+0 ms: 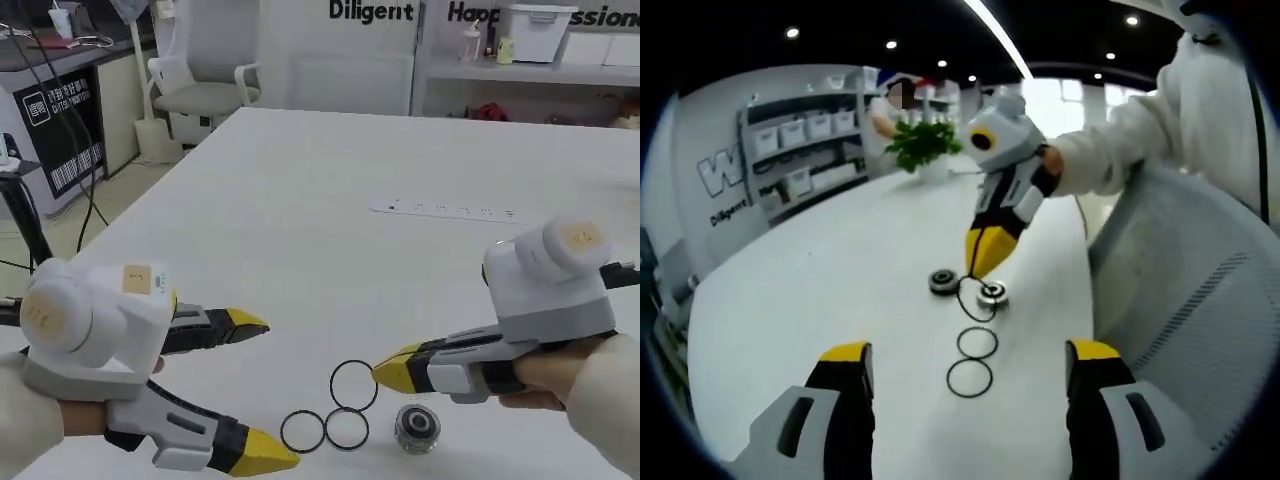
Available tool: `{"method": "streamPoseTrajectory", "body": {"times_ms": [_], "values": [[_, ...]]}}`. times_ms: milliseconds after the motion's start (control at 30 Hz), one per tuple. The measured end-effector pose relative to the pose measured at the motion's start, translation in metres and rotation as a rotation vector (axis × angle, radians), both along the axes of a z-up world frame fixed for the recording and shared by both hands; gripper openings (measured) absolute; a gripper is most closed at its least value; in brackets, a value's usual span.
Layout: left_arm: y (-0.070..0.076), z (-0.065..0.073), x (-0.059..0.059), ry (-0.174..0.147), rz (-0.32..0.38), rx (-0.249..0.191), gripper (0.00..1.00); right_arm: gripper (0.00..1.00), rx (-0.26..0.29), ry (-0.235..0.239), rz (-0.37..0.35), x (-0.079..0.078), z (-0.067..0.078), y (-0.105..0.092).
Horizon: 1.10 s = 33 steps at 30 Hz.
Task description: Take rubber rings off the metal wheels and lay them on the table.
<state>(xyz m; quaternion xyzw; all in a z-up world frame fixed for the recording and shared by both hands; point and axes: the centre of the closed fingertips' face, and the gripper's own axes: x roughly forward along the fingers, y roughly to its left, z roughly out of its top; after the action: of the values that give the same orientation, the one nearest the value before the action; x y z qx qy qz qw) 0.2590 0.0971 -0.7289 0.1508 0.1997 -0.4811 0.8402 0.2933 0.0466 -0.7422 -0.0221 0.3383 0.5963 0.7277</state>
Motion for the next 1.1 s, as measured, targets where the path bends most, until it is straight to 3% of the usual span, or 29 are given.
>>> {"method": "streamPoseTrajectory", "body": {"times_ms": [633,833,1100], "values": [[0.005,-0.011,-0.015,0.031,0.016,0.008,0.79,0.00,-0.112,0.068,0.097,-0.040,-0.049,0.002],[0.005,-0.014,-0.015,0.036,0.011,0.017,0.78,0.00,-0.141,0.081,0.104,-0.045,-0.062,0.000],[0.004,-0.014,-0.016,0.039,0.014,0.019,0.78,0.00,-0.152,0.076,0.095,-0.043,-0.067,-0.003]]}}
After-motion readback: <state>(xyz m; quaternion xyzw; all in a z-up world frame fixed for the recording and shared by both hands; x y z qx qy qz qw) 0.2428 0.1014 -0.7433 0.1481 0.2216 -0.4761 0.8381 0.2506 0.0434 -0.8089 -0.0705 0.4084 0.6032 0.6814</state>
